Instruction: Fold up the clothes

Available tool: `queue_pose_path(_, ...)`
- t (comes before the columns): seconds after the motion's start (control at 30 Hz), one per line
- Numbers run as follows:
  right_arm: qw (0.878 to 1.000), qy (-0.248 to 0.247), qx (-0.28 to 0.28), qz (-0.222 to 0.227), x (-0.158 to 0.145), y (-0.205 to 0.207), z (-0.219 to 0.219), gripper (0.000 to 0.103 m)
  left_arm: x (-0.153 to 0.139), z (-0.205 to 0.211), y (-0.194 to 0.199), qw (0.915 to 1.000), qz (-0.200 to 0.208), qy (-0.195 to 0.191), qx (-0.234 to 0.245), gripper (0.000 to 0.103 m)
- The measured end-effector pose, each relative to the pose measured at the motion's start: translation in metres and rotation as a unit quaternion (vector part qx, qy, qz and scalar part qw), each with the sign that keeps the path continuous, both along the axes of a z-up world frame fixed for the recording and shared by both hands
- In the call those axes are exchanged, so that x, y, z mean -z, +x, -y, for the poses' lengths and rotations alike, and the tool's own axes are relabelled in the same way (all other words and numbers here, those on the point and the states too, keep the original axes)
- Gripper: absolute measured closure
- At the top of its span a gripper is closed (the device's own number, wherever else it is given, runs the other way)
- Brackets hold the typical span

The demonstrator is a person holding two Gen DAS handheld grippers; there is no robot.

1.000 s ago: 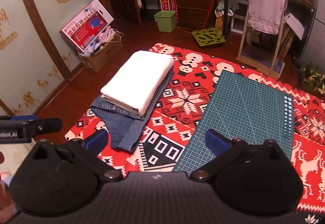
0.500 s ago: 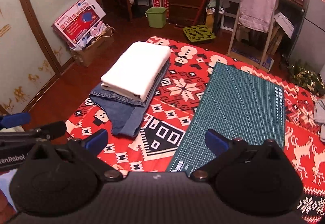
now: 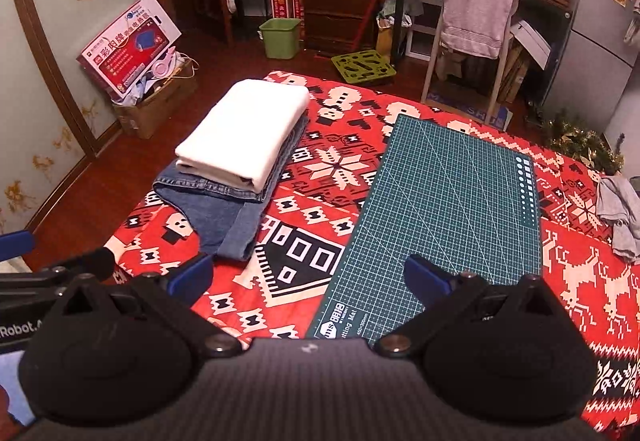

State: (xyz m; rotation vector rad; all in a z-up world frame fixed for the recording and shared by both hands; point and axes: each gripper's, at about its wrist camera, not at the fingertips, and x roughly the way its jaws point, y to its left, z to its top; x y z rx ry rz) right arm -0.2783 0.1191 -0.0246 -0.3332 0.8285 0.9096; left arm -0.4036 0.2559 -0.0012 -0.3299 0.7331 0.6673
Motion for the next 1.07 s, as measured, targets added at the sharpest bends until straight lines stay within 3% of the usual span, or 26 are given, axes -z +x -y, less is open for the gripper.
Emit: queue_pose_path(1.07, 1.0, -0.006, -0.003, -0.014, 0.0092, 0.0025, -0.0058, 0.001, 0.0051, -0.0033, -0.0013, 0.9999, -0.012, -0.003, -0.006, 0.006)
